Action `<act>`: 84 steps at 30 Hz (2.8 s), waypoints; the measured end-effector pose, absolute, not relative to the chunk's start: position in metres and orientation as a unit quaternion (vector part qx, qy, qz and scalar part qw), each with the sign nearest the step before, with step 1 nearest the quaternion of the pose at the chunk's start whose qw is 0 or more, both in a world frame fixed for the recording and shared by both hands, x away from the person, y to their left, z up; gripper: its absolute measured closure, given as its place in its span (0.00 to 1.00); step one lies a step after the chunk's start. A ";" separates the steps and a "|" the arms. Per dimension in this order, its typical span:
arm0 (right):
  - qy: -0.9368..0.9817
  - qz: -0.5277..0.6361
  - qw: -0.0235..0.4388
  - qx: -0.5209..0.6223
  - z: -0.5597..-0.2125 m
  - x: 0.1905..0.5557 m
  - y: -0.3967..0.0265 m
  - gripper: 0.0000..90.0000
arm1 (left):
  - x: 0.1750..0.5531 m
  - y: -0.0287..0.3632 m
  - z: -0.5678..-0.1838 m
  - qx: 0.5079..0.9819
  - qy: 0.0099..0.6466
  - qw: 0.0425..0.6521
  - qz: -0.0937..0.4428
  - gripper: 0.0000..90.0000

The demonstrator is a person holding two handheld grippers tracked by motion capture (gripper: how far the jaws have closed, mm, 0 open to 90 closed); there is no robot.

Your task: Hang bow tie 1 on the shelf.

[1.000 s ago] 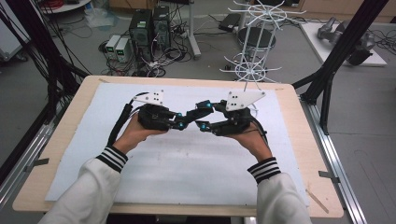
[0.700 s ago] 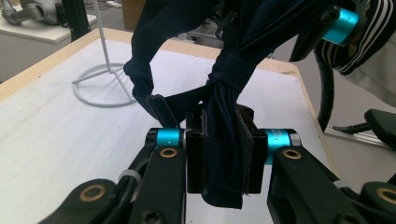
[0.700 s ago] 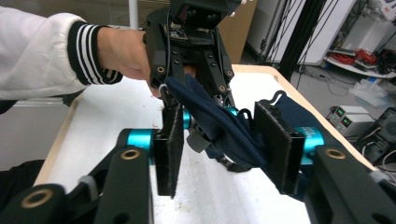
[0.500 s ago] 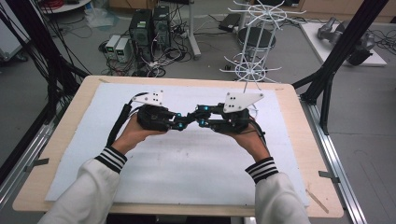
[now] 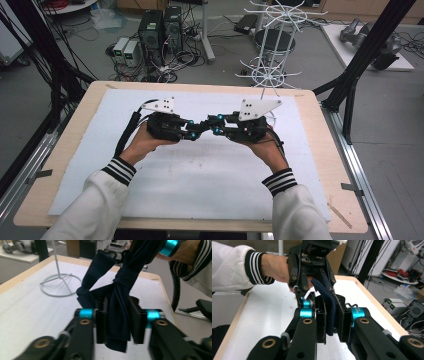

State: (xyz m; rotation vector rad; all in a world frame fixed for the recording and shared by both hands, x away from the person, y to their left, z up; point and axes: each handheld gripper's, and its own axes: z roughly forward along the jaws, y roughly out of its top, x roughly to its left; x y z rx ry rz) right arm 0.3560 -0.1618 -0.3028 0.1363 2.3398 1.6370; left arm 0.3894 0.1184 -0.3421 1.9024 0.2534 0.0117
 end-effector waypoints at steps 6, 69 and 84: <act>0.807 0.568 0.151 0.058 -0.301 0.355 -0.167 0.91 | 0.387 0.116 -0.342 0.810 0.126 0.571 0.045 0.17; 0.692 0.643 0.298 0.141 -0.246 0.338 -0.279 0.90 | 0.362 0.182 -0.357 0.760 0.188 0.607 0.135 0.10; 0.683 0.629 0.329 0.171 -0.249 0.345 -0.298 0.90 | 0.358 0.195 -0.361 0.753 0.195 0.613 0.137 0.10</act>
